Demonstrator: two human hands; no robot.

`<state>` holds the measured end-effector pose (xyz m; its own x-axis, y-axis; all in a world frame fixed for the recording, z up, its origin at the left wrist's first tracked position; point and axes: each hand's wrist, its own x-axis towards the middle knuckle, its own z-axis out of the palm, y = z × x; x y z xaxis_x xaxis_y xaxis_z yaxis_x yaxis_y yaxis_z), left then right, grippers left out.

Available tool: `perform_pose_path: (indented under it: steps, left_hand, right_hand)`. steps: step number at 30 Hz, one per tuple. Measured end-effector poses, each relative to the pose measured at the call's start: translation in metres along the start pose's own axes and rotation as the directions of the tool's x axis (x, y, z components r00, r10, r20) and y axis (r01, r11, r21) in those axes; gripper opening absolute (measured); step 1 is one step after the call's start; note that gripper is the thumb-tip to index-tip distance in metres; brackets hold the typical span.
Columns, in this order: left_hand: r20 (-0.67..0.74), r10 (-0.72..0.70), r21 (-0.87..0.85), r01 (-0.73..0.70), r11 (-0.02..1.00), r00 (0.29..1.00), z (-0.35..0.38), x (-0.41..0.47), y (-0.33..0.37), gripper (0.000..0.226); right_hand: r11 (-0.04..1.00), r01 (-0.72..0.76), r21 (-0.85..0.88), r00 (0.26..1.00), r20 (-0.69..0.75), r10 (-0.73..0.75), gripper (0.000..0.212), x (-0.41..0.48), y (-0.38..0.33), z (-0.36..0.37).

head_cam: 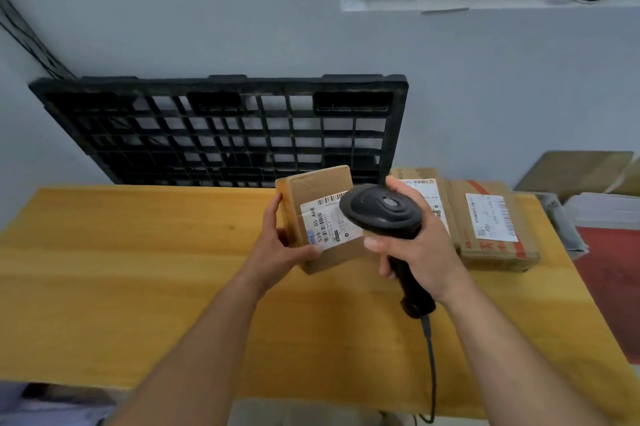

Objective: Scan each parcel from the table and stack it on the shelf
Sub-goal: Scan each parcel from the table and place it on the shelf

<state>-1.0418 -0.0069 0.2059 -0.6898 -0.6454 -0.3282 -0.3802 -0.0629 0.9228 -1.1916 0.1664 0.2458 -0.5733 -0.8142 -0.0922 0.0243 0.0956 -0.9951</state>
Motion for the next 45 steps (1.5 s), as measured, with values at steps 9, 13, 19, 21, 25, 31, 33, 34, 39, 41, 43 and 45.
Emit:
perform_pose_path:
  steps: [9,13,19,21,25,31,33,34,39,41,43,45]
  left_hand:
    - [-0.150,0.132,0.053,-0.125,0.991,0.980,-0.069,-0.044,0.004,0.109]
    - [-0.170,0.175,0.069,-0.165,0.984,0.970,-0.094,-0.056,0.004,0.110]
    - [-0.168,0.232,0.063,-0.225,0.972,0.958,-0.123,-0.071,0.002,0.112]
    - [-0.174,0.242,0.062,-0.235,0.970,0.954,-0.129,-0.074,0.000,0.113]
    - [-0.191,0.244,0.071,-0.234,0.970,0.951,-0.136,-0.083,-0.002,0.113]
    - [-0.247,0.238,0.062,-0.230,0.971,0.939,-0.141,-0.099,-0.004,0.113]
    - [-0.274,0.239,0.063,-0.231,0.971,0.931,-0.140,-0.109,-0.003,0.113]
    - [-0.290,0.240,0.065,-0.231,0.971,0.927,-0.139,-0.114,-0.003,0.112]
    - [-0.361,0.224,0.055,-0.219,0.974,0.905,-0.132,-0.145,-0.005,0.112]
    - [-0.392,0.215,0.047,-0.214,0.976,0.894,-0.127,-0.158,-0.007,0.112]
    - [-0.426,0.201,0.034,-0.206,0.978,0.882,-0.120,-0.174,-0.011,0.112]
    - [-0.464,0.188,0.026,-0.199,0.980,0.866,-0.111,-0.194,-0.016,0.113]
  right_hand:
    - [0.980,0.152,0.132,0.988,0.013,-0.155,0.092,-0.063,-0.056,0.065]
    - [0.978,0.187,0.091,0.982,-0.008,-0.188,0.091,-0.076,-0.066,0.089]
    - [0.980,0.193,0.041,0.981,-0.014,-0.193,0.090,-0.092,-0.072,0.117]
    - [0.982,0.188,0.027,0.982,-0.010,-0.187,0.090,-0.096,-0.073,0.123]
    - [0.984,0.177,0.012,0.984,-0.007,-0.177,0.091,-0.104,-0.076,0.131]
    - [0.984,0.175,0.019,0.984,0.036,-0.175,0.095,-0.113,-0.077,0.135]
    - [0.984,0.176,0.021,0.982,0.060,-0.177,0.093,-0.116,-0.078,0.134]
    - [0.983,0.181,0.021,0.980,0.075,-0.182,0.092,-0.118,-0.078,0.133]
    - [0.975,0.216,0.046,0.968,0.122,-0.220,0.088,-0.132,-0.084,0.126]
    - [0.973,0.222,0.054,0.964,0.137,-0.228,0.088,-0.140,-0.083,0.121]
    - [0.973,0.220,0.068,0.961,0.155,-0.228,0.089,-0.148,-0.080,0.115]
    - [0.973,0.217,0.082,0.956,0.183,-0.229,0.090,-0.155,-0.077,0.112]
